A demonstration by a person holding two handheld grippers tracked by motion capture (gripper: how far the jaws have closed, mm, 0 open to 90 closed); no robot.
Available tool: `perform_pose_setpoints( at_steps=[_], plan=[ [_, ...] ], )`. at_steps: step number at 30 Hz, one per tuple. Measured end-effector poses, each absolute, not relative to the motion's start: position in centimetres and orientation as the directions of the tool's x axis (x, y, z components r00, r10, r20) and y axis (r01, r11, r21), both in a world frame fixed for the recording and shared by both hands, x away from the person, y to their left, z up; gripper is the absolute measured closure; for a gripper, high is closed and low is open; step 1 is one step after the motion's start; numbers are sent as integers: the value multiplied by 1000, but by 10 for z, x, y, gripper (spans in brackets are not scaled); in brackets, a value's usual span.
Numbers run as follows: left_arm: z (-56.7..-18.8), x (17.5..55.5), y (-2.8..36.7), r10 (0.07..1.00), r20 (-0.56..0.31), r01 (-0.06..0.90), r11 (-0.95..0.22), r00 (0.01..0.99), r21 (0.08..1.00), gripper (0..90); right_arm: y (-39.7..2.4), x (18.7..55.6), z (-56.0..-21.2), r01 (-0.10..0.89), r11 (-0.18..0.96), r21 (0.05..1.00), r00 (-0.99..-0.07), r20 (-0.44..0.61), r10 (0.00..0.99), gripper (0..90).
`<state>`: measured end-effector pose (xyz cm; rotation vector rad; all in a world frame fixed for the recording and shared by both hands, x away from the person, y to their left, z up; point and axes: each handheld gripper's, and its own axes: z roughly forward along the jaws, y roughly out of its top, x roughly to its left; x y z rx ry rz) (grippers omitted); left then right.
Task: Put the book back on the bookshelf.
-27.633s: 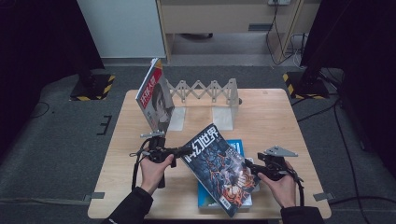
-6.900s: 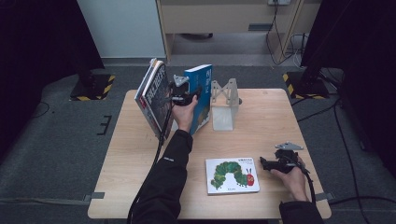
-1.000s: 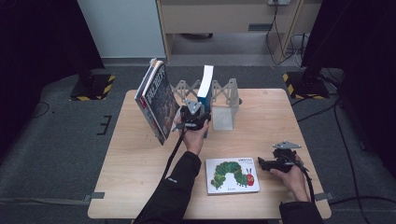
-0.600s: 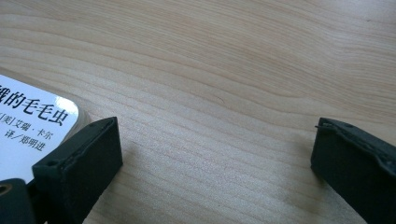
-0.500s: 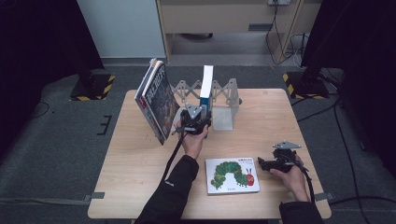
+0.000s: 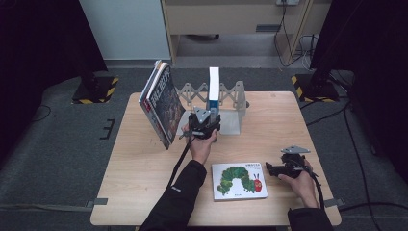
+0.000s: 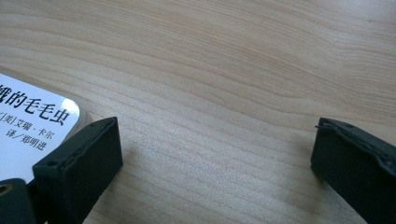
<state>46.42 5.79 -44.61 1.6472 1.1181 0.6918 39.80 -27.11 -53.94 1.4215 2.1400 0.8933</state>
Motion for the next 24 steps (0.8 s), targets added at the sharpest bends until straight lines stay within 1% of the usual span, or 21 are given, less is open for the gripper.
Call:
perform_pose_setpoints(
  at_steps=[2,10,11,16,21,22,23,24],
  plan=[
    [-445,461,61,903,-69,338,-87,423,937,488,-271,398,-539,652,271,708,-390,7,921,21],
    [-437,443,81,867,-83,339,-103,492,935,447,-271,398,-540,658,264,706,-378,6,926,5],
    [-435,436,87,854,-89,344,-109,512,933,445,-272,398,-540,660,263,704,-374,4,927,4],
    [-429,416,104,823,-136,373,-98,552,923,434,-271,398,-540,662,258,704,-365,2,931,2],
    [-424,402,111,809,-111,371,-139,577,918,410,-271,398,-540,664,258,702,-365,3,931,2],
    [-423,393,114,803,-97,371,-161,588,915,400,-271,397,-540,664,257,702,-364,3,931,2],
    [-423,393,114,803,-97,371,-161,588,915,396,-271,397,-540,664,256,702,-363,3,932,2],
    [-423,385,119,795,-101,380,-170,598,909,395,-271,397,-540,664,256,703,-361,2,933,2]
  ],
)
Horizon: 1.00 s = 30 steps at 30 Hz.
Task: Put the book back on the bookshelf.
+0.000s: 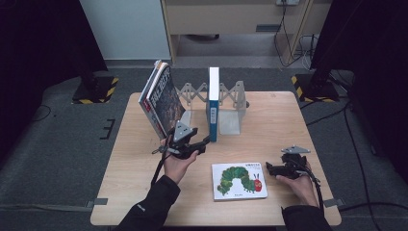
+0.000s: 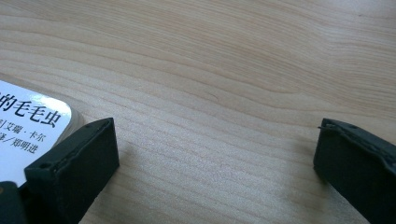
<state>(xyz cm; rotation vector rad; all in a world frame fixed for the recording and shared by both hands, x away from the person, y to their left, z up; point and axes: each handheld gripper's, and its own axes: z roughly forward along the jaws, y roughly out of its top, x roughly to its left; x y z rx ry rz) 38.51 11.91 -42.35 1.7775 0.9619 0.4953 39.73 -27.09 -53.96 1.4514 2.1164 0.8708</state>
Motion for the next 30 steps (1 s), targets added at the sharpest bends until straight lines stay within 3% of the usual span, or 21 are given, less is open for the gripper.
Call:
perform_pose_setpoints(
  at_steps=[12,22,30],
  plan=[
    [-469,347,118,740,-82,445,-309,668,840,342,-271,394,-532,683,277,675,-344,-37,938,59],
    [-512,345,104,719,-124,534,-376,684,757,317,-256,376,-509,666,201,718,-352,65,934,94],
    [-526,343,94,692,-125,523,-402,711,751,278,-240,363,-502,663,224,714,-404,90,910,97]
  ],
)
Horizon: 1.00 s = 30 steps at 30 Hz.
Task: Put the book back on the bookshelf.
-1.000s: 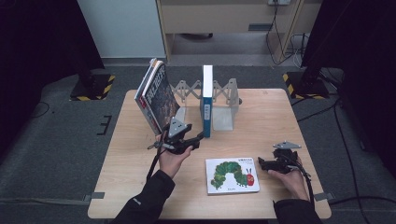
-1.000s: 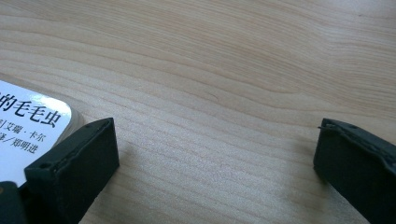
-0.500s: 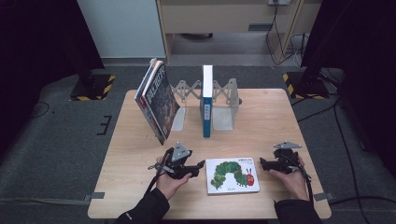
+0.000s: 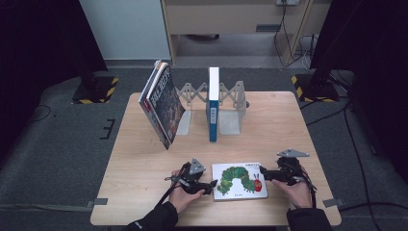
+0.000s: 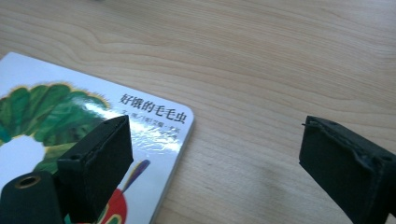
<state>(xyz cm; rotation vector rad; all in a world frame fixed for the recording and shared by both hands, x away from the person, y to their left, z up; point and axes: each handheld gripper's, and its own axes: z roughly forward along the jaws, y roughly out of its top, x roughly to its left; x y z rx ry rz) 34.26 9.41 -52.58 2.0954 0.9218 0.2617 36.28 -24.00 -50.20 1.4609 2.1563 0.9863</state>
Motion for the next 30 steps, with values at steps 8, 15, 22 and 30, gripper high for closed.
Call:
perform_pose_setpoints(
  at_steps=[8,15,22,30],
  plan=[
    [-527,346,106,694,-90,507,-425,715,750,233,-233,358,-498,661,231,714,-423,100,901,116],
    [-535,346,112,698,-3,479,-489,717,729,220,-233,359,-505,694,231,682,-424,128,897,138],
    [-536,348,110,705,-4,494,-493,709,716,101,-227,359,-511,728,244,641,-442,167,881,192],
    [-537,348,110,743,-4,533,-477,669,699,0,-225,356,-514,742,255,621,-455,187,870,284]
  ],
)
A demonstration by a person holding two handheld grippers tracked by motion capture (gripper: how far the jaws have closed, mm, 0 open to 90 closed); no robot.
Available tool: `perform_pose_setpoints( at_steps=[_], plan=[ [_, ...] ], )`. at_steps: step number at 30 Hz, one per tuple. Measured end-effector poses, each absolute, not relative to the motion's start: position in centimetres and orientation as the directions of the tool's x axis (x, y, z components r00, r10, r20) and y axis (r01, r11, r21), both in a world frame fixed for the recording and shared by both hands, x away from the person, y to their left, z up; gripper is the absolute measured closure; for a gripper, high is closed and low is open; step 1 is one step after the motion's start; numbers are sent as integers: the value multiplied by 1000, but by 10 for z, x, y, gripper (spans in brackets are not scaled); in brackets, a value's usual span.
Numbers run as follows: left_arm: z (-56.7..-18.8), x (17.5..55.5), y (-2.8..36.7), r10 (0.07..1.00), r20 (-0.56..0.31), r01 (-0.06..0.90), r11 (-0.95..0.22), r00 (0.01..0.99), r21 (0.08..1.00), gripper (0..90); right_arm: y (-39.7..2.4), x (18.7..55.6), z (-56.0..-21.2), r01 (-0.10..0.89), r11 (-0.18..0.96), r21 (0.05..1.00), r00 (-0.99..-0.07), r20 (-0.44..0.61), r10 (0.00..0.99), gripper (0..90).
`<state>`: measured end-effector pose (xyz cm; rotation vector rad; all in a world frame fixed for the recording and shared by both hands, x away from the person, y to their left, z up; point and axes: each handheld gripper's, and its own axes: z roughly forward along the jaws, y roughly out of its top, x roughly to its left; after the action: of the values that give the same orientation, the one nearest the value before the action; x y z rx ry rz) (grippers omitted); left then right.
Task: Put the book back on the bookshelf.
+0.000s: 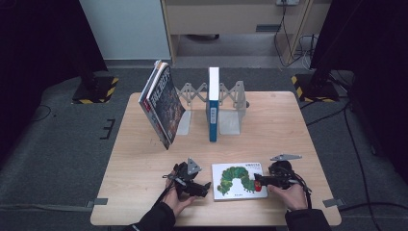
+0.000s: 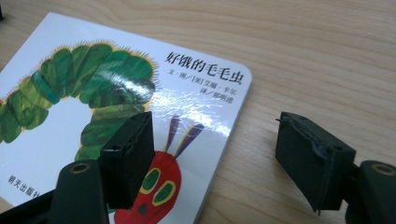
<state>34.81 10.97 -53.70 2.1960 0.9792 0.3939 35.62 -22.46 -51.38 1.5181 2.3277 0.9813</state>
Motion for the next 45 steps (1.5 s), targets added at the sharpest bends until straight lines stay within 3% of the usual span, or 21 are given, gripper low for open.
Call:
perform_pose_setpoints(
  at_steps=[24,45],
  plan=[
    [-537,351,108,738,-8,533,-479,675,697,0,-211,360,-514,766,242,596,-469,260,844,258],
    [-537,351,105,735,-9,530,-481,679,698,0,-218,364,-499,698,131,704,-490,335,805,268]
  ],
)
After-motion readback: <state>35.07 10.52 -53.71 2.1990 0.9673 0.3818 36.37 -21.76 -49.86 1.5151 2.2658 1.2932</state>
